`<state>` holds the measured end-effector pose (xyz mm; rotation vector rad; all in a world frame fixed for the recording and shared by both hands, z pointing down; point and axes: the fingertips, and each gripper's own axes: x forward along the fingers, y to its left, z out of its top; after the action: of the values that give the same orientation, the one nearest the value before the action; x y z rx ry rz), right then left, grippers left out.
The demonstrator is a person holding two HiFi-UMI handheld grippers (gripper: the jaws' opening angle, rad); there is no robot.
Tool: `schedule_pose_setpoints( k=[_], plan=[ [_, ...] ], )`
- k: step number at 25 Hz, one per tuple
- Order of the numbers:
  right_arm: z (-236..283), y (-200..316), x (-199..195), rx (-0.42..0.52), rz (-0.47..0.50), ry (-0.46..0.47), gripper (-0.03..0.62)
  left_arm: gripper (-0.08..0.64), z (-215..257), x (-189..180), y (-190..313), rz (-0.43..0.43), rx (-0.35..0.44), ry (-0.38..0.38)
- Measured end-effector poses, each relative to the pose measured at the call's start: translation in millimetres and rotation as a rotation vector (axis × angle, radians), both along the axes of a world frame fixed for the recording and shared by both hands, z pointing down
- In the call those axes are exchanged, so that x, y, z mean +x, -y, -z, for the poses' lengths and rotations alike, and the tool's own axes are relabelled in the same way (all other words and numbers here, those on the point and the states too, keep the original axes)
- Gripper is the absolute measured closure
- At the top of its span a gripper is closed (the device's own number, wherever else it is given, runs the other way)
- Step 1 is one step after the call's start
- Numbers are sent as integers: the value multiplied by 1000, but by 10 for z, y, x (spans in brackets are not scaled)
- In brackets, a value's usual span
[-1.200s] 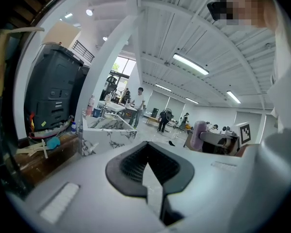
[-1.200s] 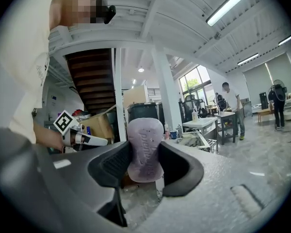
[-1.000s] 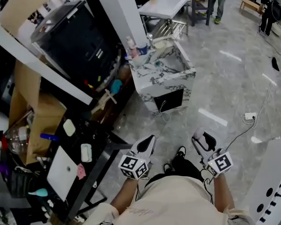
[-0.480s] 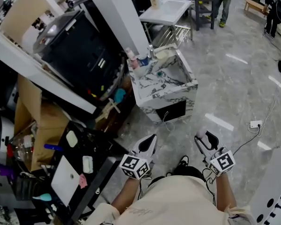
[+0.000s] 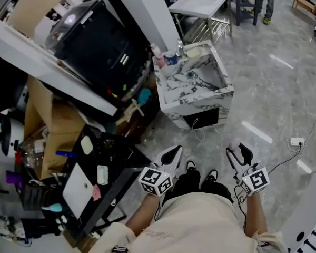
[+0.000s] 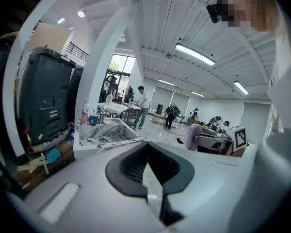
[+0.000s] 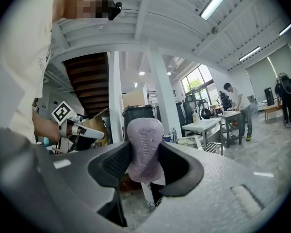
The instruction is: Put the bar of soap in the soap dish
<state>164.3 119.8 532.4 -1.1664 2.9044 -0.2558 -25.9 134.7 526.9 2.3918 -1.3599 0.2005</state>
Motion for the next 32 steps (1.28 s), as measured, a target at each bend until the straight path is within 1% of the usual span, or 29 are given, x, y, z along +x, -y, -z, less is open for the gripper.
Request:
schedule_pose_setpoints(
  k=[8,14,17,19,20,23,25,27,30,32],
  plan=[
    [-126,108,35,-40,-32,-3,403,541,-103,9,215,-22,-18,-26],
    [-68,387,44,-33,-63,-35,403,541,-169,-9,705,-32,6,-63],
    [2,644,18,-42,-72,-24,403,543,-128,-34,1022,-27,32,-93],
    [79,851,-35,-57,-84,-1,403,541,-131,-92,1205,-31,28,-98],
    [130,963,-58,-54,-90,-4,403,541,-137,-121,1299,-36,25,-97],
    [331,1356,-159,-1,-97,-49,403,541,-116,-222,1670,-54,35,-89],
    [440,1571,-252,24,-103,-65,403,541,-76,-306,1908,-62,43,-96],
    [514,1736,-314,20,-118,-37,403,541,-12,-369,2106,-72,61,-103],
    [600,1981,-340,2,-164,77,403,541,68,-420,2371,-104,106,-81],
    [594,2115,-357,10,-196,72,403,542,59,-454,2509,-123,114,-68]
  ],
)
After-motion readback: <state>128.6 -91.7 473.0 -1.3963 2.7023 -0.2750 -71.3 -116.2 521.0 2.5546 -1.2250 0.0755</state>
